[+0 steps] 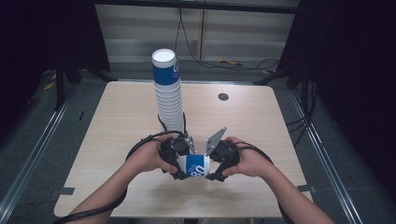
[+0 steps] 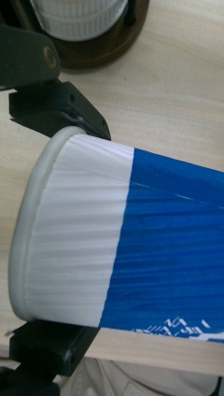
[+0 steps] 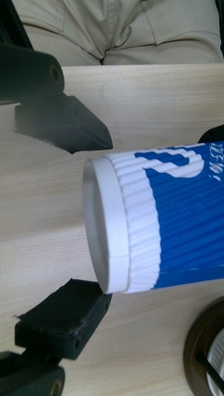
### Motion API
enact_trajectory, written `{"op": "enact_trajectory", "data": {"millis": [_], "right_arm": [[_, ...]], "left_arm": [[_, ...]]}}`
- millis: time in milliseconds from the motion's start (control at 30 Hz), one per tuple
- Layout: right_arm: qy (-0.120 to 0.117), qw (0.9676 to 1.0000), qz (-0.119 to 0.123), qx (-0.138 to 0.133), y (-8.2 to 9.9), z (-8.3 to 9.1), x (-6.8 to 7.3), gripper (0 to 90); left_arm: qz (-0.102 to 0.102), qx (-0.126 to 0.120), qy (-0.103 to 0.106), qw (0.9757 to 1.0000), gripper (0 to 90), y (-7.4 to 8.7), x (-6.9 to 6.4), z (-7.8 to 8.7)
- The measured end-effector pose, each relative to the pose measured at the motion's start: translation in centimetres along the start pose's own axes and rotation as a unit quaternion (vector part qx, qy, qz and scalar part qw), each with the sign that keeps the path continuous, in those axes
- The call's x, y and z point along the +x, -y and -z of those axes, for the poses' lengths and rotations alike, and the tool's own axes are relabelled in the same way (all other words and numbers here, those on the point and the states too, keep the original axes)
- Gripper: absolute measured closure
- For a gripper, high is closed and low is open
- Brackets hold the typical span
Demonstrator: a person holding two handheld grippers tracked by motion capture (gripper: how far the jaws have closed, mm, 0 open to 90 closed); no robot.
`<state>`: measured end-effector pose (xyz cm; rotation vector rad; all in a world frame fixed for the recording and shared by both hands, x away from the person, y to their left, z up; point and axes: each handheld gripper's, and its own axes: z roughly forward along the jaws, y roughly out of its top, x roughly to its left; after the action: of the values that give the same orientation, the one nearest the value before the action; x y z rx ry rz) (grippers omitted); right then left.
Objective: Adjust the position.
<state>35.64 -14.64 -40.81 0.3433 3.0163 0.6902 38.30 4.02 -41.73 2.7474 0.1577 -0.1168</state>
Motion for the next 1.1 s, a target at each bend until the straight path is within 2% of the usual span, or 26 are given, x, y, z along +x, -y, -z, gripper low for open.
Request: {"op": "enact_trajectory", "data": {"millis": [100, 233, 300, 667, 833, 1033, 1100], "right_arm": [[0.000, 1.0000, 0.001, 0.003, 0.0, -0.1, 0.0, 25.8], [0.001, 1.0000, 0.002, 0.003, -0.1, -0.2, 0.0, 27.0], [-0.001, 0.9999, 0.012, -0.004, -0.1, -0.2, -0.1, 27.8], [-0.003, 1.0000, 0.007, 0.004, -0.2, -0.6, 0.1, 30.9], [-0.004, 0.9999, 0.010, 0.005, -0.1, -0.8, 0.1, 31.3], [0.000, 0.9999, 0.009, 0.008, -0.1, -1.1, 0.0, 31.6], [-0.001, 0.9999, 0.003, 0.016, 0.0, -1.2, 0.1, 31.7]], "left_arm": [[-0.005, 0.002, 0.003, 1.0000, 19.4, -0.1, 0.0, 0.0], [-0.002, 0.001, 0.003, 1.0000, 19.5, -0.1, 0.0, 0.1], [-0.004, 0.003, 0.004, 1.0000, 19.5, -0.1, 0.0, 0.1], [-0.013, 0.008, 0.003, 0.9999, 19.5, -0.2, -0.1, 0.0], [-0.009, 0.001, 0.001, 1.0000, 19.4, -0.2, -0.2, 0.1], [-0.019, -0.004, -0.004, 0.9998, 19.0, -0.2, -0.2, 0.3], [-0.025, -0.004, -0.008, 0.9996, 18.9, -0.3, -0.2, 0.4]]}}
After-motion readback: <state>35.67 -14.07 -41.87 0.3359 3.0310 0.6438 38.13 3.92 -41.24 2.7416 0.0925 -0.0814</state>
